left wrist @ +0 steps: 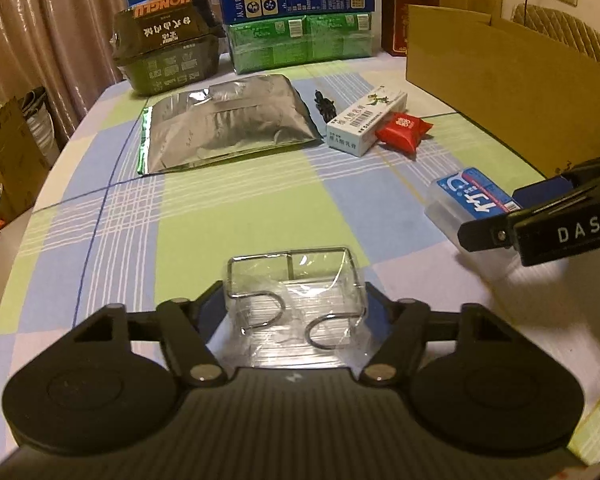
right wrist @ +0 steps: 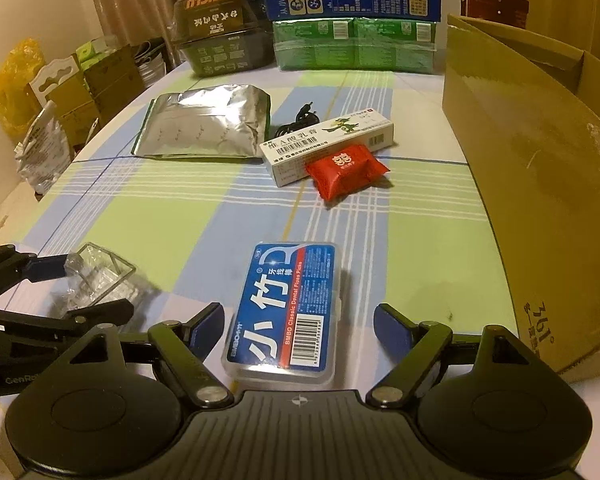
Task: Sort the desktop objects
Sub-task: 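Grasp the clear plastic tray with the left gripper while the right gripper grasps the blue floss box, then lift the plastic tray and floss box and carry both toward the cardboard box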
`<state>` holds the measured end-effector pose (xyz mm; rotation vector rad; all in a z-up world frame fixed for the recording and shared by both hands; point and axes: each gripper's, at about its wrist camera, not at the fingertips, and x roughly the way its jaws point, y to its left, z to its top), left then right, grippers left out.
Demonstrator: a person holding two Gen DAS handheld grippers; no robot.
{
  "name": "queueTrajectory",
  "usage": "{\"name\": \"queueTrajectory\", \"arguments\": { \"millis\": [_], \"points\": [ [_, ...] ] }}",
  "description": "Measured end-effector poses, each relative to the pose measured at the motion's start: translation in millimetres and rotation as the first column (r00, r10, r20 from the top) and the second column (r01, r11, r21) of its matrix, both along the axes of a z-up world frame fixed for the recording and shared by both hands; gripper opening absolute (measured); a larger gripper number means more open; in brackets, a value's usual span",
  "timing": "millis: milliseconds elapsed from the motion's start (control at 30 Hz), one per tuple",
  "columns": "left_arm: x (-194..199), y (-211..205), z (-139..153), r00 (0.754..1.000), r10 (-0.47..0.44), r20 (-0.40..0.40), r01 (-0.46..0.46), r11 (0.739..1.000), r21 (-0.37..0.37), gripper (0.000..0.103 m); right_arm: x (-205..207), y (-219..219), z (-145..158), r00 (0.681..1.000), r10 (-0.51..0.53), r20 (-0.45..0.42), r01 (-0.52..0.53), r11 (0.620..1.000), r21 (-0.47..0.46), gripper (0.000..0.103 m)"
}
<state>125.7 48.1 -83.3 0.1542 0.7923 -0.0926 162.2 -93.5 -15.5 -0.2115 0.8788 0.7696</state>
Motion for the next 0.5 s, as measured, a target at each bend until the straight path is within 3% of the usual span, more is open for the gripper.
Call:
{"name": "queueTrajectory", "arguments": {
  "millis": [367, 500],
  "points": [
    [3.3, 8.1, 12.4, 0.998, 0.044, 0.036, -0.044, 0.999, -0.008, 0.062, 1.6, 10.1, -4.2, 1.000, 0.018, 0.009, -0.018, 1.000, -0.012, 0.078],
    [4.6, 6.5, 12.5, 0.999, 0.039, 0.038, -0.039, 0.999, -0.004, 0.062, -0.6, 15.8, -7.4, 0.999, 0.031, 0.030, -0.030, 0.999, -0.036, 0.060]
  ]
}}
